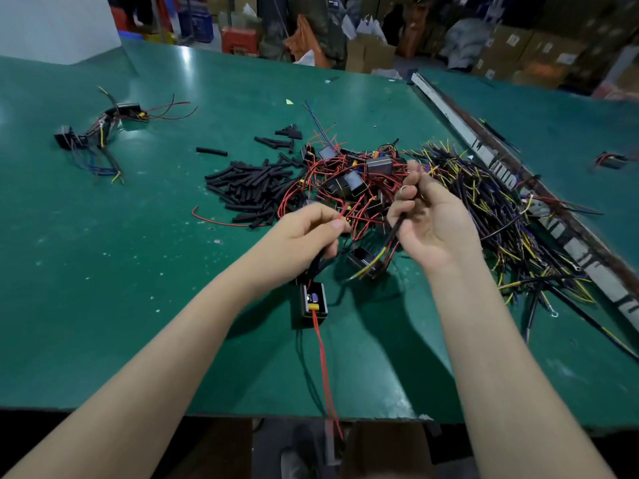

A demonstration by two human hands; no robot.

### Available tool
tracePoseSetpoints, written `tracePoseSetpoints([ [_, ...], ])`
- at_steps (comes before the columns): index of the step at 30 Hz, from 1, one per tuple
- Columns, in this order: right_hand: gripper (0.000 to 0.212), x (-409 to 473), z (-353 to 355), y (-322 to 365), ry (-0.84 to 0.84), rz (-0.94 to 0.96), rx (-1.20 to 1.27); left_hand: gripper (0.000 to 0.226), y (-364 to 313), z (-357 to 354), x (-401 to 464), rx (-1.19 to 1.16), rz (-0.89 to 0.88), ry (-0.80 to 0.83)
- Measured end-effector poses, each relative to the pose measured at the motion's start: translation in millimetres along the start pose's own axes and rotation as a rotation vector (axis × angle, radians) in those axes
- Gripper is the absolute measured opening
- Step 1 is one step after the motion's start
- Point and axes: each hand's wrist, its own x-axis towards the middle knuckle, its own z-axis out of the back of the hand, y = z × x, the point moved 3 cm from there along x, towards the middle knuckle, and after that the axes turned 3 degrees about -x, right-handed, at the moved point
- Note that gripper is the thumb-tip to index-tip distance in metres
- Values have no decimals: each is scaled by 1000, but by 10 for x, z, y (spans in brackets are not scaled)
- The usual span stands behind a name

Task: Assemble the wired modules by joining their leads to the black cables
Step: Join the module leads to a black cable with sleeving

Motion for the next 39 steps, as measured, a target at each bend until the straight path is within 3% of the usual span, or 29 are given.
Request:
tracePoseSetpoints([
  [4, 20, 118, 42, -88, 22, 72, 203, 6, 56, -24, 5, 54, -34, 62],
  [8, 18, 148, 114, -114, 8, 108, 270, 21, 93, -4, 0, 324, -169, 65],
  [11, 16, 141, 124, -119, -18, 131, 254, 21, 74, -24, -10, 404, -250, 51],
  [13, 15, 113, 101, -157, 0, 122, 134, 17, 69, -30, -20, 349, -266, 17],
  [18, 15, -22, 108, -304, 209, 100, -492, 21, 141, 60, -10, 123, -169, -137],
  [21, 14, -32, 134, -382, 225, 129, -731, 20, 156, 114, -22, 13, -140, -193],
  [25, 11, -15, 138, -390, 226, 222, -773, 15, 141, 152, -44, -61, -145, -232],
  [28, 21, -23, 141, -377, 260, 259, -837, 15, 127, 172, -62, -103, -149, -259],
  [39, 28, -85, 68, -424, 502, 74, -619, 19, 172, 256, -49, -101, -159, -388],
])
